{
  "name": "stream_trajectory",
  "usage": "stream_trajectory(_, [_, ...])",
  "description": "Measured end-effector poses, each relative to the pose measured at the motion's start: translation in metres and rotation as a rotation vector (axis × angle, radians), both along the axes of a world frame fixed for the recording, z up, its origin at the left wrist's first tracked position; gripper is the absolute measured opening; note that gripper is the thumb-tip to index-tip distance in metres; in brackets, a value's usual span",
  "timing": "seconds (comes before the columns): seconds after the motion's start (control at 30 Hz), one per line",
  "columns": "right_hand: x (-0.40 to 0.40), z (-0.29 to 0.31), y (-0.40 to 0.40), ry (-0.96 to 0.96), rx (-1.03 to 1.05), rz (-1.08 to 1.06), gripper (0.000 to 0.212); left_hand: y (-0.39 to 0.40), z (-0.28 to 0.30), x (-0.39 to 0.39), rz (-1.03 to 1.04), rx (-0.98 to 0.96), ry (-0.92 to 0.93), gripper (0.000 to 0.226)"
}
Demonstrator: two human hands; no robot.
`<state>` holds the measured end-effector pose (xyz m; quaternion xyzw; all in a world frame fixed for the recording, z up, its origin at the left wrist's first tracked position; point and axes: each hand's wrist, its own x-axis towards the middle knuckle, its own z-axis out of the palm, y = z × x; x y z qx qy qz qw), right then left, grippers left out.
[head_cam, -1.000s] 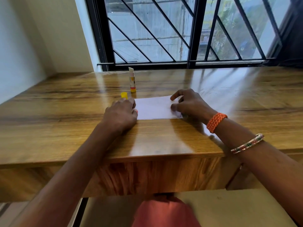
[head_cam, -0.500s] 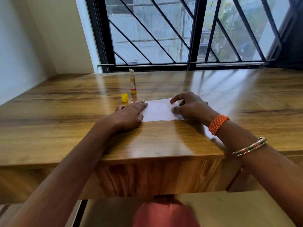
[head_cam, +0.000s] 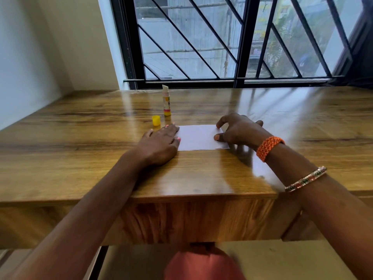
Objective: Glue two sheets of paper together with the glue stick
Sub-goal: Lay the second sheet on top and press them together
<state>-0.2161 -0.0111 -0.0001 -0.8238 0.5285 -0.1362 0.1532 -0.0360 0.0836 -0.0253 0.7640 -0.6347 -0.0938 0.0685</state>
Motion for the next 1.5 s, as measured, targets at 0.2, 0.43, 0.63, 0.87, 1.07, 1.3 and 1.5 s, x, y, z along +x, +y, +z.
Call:
stream_trajectory(0.2, [0.012,0.007,0.003,0.124,0.021,0.099,0.036,-0.001,-0.002,0.0,0.076,0.06,-0.07,0.057])
stream_trajectory(0.43, [0.061,-0.018,0.029,0.244,-0.018,0.394,0.054,-0.003,-0.002,-0.002,0.084,0.06,-0.119,0.056])
stream_trajectory(0.63, [0.053,-0.024,0.027,0.321,-0.075,0.368,0.056,-0.005,-0.003,-0.002,0.114,0.065,-0.143,0.057])
stream_trajectory(0.87, [0.018,-0.027,0.017,0.368,-0.057,0.224,0.07,-0.004,-0.002,0.002,0.129,0.097,-0.157,0.057])
stream_trajectory(1.07, [-0.003,-0.025,0.01,0.347,-0.034,0.175,0.066,-0.003,-0.002,0.002,0.118,0.087,-0.164,0.057])
stream_trajectory(1.3, [-0.016,-0.018,0.022,0.367,0.017,0.279,0.069,-0.002,-0.002,0.0,0.116,0.071,-0.186,0.058])
stream_trajectory(1.5, [-0.038,-0.017,0.06,0.399,0.043,0.305,0.074,-0.002,-0.001,0.001,0.111,0.087,-0.173,0.057])
